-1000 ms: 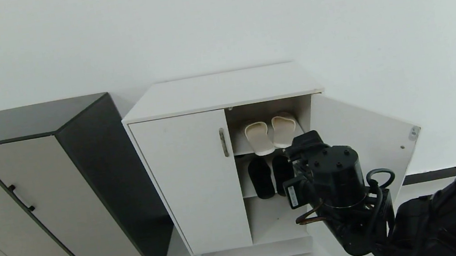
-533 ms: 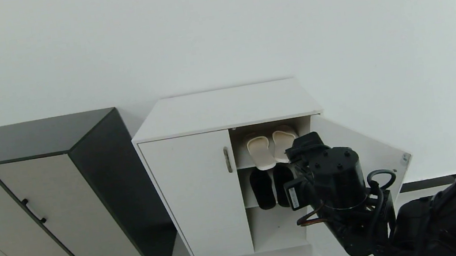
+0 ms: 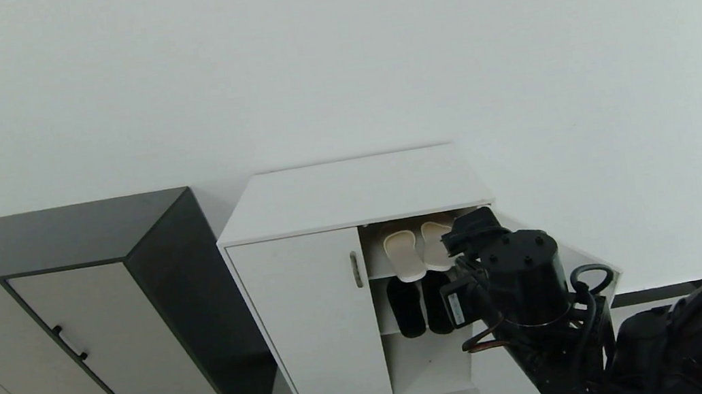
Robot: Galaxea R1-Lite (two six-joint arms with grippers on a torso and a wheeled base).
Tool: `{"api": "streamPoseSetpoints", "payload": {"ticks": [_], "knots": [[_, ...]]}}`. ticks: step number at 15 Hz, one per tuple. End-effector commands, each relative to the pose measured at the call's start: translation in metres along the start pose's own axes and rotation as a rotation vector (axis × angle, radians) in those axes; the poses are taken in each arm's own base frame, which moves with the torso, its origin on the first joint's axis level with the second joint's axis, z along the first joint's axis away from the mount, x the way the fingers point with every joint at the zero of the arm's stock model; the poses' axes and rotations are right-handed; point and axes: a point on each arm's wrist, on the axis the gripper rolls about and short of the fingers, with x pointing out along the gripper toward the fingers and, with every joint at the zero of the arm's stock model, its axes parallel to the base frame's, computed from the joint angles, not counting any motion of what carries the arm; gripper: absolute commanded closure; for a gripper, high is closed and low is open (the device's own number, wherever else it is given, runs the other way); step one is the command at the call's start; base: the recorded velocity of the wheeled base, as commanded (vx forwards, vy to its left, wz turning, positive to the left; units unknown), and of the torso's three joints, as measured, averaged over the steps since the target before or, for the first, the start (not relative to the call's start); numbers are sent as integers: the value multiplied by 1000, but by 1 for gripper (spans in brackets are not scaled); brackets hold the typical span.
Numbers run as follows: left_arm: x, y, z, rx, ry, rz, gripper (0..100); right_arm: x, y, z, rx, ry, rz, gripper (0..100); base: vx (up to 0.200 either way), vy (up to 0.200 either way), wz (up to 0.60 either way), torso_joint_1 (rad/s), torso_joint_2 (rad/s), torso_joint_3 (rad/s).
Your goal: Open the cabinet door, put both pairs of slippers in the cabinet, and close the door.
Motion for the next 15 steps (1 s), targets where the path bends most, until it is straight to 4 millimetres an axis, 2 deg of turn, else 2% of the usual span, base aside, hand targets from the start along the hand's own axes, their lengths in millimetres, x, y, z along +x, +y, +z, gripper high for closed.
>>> {"api": "streamPoseSetpoints", "payload": {"ticks": [1, 7, 15], "knots": [[0, 0, 0, -1, 1, 0, 100, 0, 0, 0, 0, 0, 3, 100, 0, 0, 0, 41, -71, -36], [0, 0, 0, -1, 1, 0, 100, 0, 0, -2, -6, 5, 1, 100, 0, 0, 0, 0, 0, 0], [0, 0, 0, 1, 1, 0, 100, 2, -3, -3, -19, 10, -8, 100, 0, 0, -600, 4, 1, 2]]}}
